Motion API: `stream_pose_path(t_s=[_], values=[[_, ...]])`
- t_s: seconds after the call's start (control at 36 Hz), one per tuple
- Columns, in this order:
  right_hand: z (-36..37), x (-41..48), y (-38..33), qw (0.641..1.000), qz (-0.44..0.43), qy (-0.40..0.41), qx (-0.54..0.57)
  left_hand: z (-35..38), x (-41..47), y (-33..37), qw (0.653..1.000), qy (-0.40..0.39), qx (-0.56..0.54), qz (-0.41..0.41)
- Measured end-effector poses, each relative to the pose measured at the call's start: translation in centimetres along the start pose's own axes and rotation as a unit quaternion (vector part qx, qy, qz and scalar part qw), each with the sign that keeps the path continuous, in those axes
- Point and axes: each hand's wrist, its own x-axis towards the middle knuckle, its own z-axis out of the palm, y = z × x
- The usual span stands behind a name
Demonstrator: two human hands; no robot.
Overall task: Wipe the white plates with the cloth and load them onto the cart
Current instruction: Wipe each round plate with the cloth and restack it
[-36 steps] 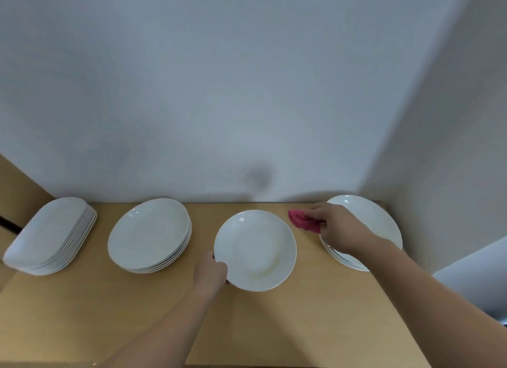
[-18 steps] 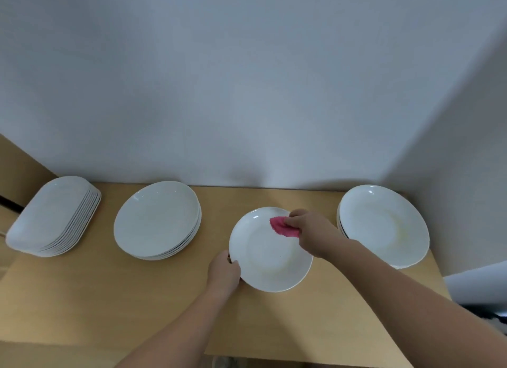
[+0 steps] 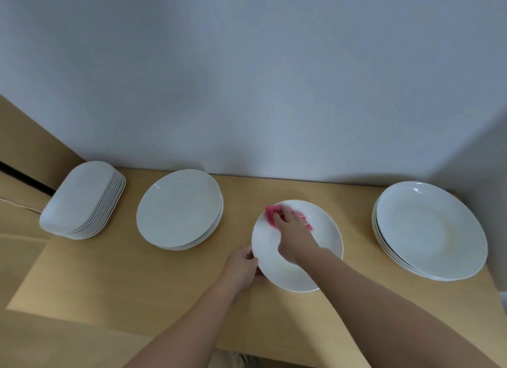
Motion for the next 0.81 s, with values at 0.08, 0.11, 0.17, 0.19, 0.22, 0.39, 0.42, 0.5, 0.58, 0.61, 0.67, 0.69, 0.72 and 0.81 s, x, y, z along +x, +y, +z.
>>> stream_pose_path(t_s=[0.08,0.11,0.17,0.19,0.22,0.39,0.42,0.5,0.58,0.61,0.67,0.69,0.72,0.81], values=[[0.8,0.0,-0.3,0.999,-0.022,-0.030,-0.028,-0.1,0.2,-0.3,1.000,-0.002,-0.018,-0.006],[1.0,-0.1,-0.3,0.998,-0.034,-0.040,-0.037,-0.1,0.3,-0.4,1.000,-0.005,-0.022,-0.006],[1.5,-0.6,-0.4,0.995,-0.064,-0.056,-0.048,-0.1,0.4,-0.5,1.000,-0.004,-0.029,-0.011],[1.8,-0.8,-0.4,0.994,-0.081,-0.061,-0.049,-0.2,0.5,-0.5,0.999,-0.001,-0.033,-0.014],[2.1,-1.1,-0.4,0.992,-0.095,-0.067,-0.048,-0.2,0.6,-0.6,0.999,0.001,-0.038,-0.016],[3.0,-2.9,0.8,0.981,-0.168,-0.098,-0.018,-0.1,0.9,0.0,0.995,0.009,-0.093,-0.036],[3.0,-3.2,0.9,0.980,-0.171,-0.101,-0.010,-0.1,1.1,0.1,0.994,0.015,-0.096,-0.043],[2.4,-3.6,1.1,0.976,-0.186,-0.112,0.002,0.0,1.5,0.3,0.994,0.029,-0.086,-0.056],[1.5,-3.7,1.1,0.972,-0.206,-0.110,-0.025,0.1,1.7,0.4,0.996,0.032,-0.062,-0.056],[1.3,-3.9,0.9,0.975,-0.200,-0.095,-0.034,0.1,1.7,0.4,0.997,0.032,-0.049,-0.056],[1.4,-4.3,0.3,0.988,-0.145,-0.042,-0.034,-0.1,1.8,0.6,0.997,0.032,-0.022,-0.059],[1.5,-4.6,-0.1,0.994,-0.107,-0.014,-0.027,-0.2,1.8,0.7,0.998,0.034,0.000,-0.058],[1.7,-4.9,-0.5,0.997,-0.073,0.006,-0.023,-0.4,1.9,0.9,0.998,0.034,0.028,-0.055],[2.5,-5.2,-1.7,0.999,-0.028,0.004,-0.039,-1.0,2.4,1.6,0.994,0.027,0.093,-0.041]])
